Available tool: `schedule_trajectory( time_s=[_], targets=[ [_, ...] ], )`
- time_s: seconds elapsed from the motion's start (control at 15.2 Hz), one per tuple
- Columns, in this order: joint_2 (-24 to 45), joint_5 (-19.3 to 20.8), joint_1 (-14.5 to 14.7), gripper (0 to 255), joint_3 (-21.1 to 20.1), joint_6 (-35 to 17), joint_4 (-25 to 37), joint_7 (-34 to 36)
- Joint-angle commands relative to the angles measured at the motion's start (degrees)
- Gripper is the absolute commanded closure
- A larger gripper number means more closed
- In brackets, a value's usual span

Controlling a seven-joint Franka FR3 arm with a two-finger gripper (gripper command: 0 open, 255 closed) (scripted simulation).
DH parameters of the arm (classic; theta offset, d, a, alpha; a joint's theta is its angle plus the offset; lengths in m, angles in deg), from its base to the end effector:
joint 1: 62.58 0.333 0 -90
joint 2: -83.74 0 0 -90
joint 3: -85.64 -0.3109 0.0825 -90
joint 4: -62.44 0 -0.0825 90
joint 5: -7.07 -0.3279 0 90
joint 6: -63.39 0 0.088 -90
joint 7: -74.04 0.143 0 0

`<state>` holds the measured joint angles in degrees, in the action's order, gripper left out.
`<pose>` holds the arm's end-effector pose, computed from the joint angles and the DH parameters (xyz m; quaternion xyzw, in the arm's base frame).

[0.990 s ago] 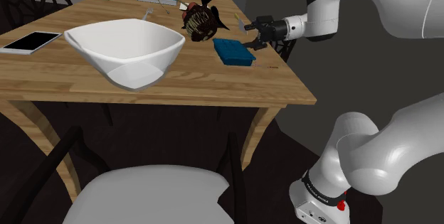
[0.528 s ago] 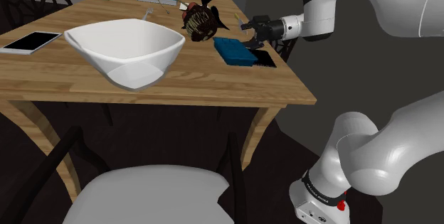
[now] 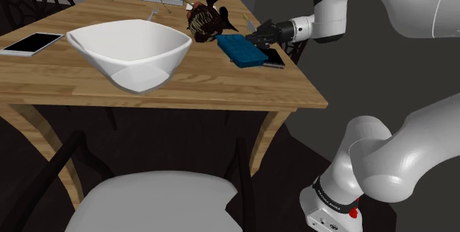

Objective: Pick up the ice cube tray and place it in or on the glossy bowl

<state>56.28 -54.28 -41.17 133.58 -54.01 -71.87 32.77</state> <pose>0.3934 -0.1491 0.5071 -0.7932 0.1013 -0.3007 0.5197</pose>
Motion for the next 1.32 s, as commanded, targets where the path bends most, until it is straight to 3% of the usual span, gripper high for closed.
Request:
schedule_trajectory(
  time_s=[0.0,0.2,1.25],
  targets=[
    [0.6,0.26,0.16,255,0.22,0.04,-0.38,-0.06],
    [0.14,-0.18,0.1,255,-0.68,-0.98,-1.28,-0.18],
    [-2.68,3.94,-2.07,255,-5.62,1.42,5.91,11.2]
  ],
)
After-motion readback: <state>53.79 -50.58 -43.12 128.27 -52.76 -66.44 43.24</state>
